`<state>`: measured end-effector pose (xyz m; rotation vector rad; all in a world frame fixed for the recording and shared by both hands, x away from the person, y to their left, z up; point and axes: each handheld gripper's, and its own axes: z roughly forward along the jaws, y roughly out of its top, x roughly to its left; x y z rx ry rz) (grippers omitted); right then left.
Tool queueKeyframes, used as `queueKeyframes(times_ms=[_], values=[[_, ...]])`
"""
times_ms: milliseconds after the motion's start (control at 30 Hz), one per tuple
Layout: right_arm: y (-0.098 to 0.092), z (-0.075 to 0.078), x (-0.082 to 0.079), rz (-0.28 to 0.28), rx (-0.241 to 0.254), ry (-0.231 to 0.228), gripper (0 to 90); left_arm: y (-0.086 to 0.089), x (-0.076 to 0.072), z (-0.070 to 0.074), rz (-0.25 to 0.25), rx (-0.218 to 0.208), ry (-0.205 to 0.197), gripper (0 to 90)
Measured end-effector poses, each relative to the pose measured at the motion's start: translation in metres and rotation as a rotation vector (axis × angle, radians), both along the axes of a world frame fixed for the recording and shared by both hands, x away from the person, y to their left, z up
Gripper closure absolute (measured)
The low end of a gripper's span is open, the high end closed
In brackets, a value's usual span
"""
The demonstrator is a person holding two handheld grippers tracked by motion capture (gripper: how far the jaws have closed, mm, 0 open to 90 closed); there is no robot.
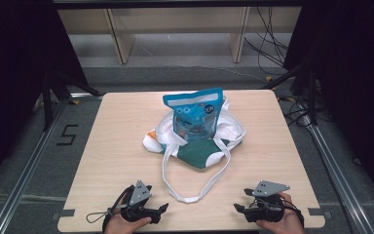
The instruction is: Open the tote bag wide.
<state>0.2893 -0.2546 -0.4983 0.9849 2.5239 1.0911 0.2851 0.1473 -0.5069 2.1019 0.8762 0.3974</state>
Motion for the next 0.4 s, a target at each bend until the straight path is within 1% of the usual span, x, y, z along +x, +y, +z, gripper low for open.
queueKeyframes(times_ms=[133, 167, 200, 267, 300, 333, 367, 400], values=[[0.0002, -0.0013, 0.0005, 0.005, -0.011, 0.008, 33.4, 0.0008, 0.0005, 0.0011, 0.006, 0.010, -0.001, 16.8], [0.0006, -0.0015, 0.0003, 0.001, -0.015, 0.003, 33.4, 0.0002, 0.0002, 0.0005, 0.022, -0.008, 0.010, 16.8], [0.0007, -0.0016, 0.0002, 0.000, -0.016, 0.002, 33.4, 0.0006, 0.0004, 0.0008, 0.019, -0.006, 0.005, 16.8], [0.0007, -0.0016, 0.0002, 0.002, -0.016, 0.002, 33.3, 0.0011, 0.0007, 0.0009, 0.014, -0.003, 0.007, 16.9], [0.0005, -0.0013, 0.0001, 0.000, -0.015, 0.004, 33.3, 0.0019, 0.0021, 0.0000, 0.023, 0.006, -0.003, 17.0], [0.0004, -0.0012, 0.0001, 0.000, -0.013, 0.005, 33.3, 0.0012, 0.0015, 0.0003, 0.031, -0.006, 0.007, 17.0], [0.0003, -0.0014, 0.0003, 0.000, -0.017, 0.003, 33.1, 0.0021, 0.0020, 0.0010, 0.020, 0.005, 0.003, 17.0], [0.0002, -0.0014, 0.0004, -0.001, -0.018, 0.003, 33.1, 0.0017, 0.0020, 0.0006, 0.029, -0.004, 0.012, 17.1]])
